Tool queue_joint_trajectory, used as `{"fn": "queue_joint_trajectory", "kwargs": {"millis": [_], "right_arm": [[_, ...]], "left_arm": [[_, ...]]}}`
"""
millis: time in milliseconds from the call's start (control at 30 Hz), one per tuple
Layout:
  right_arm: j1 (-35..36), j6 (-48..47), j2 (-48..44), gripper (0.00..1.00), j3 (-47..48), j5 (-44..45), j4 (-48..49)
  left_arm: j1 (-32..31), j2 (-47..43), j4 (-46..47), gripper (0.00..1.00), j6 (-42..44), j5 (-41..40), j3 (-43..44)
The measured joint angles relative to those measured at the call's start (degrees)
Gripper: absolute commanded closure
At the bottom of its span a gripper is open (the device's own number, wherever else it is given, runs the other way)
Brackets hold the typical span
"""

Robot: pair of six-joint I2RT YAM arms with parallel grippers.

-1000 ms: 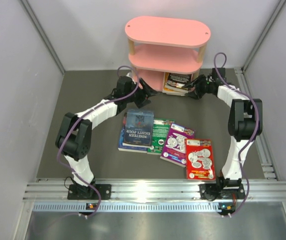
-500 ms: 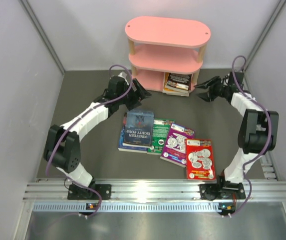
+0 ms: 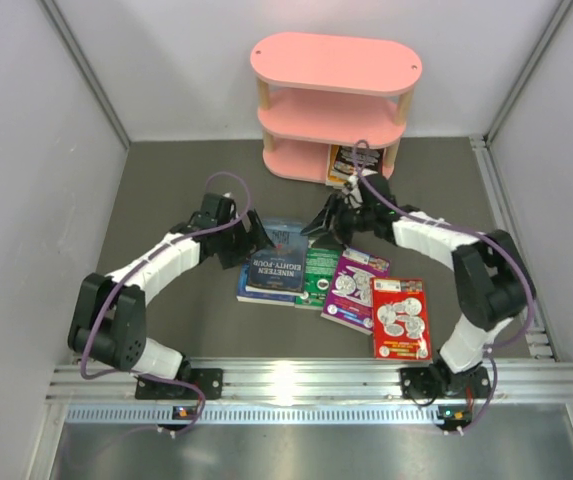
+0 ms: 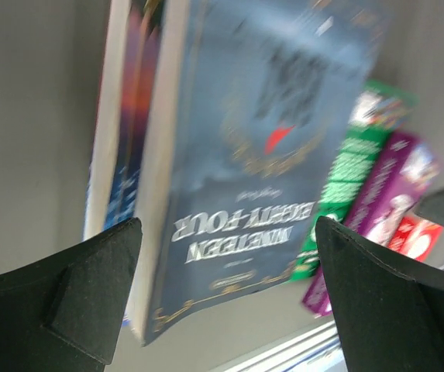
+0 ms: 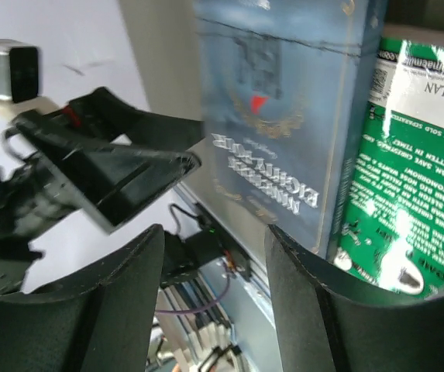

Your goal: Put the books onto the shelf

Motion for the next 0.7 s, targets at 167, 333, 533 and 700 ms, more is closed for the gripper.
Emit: {"fn": "queue_joint_trajectory", "kwargs": {"millis": [167,333,533,700], "right_arm": [[3.43,-2.01,7.96,0.45,0.13,3.8,-1.97],[4.13,-4.79,11.87,0.43,2.8,7.72,-6.82],[6.49,-4.37,13.84,0.41,4.22,7.8,-3.52],[6.8,-0.37,15.41,0.45,3.37,5.77,2.49]], "left_arm": [[-0.04,0.13,-0.07,0.01,1.09,2.36,-5.11],[-0.04,0.52,1.77,0.01,2.01,4.44,-5.9],[0.04,2.4,5.2,0.02,2.54,7.41,-5.86],[0.9,3.85,7.39,0.02,2.45,10.38,-5.73]]}}
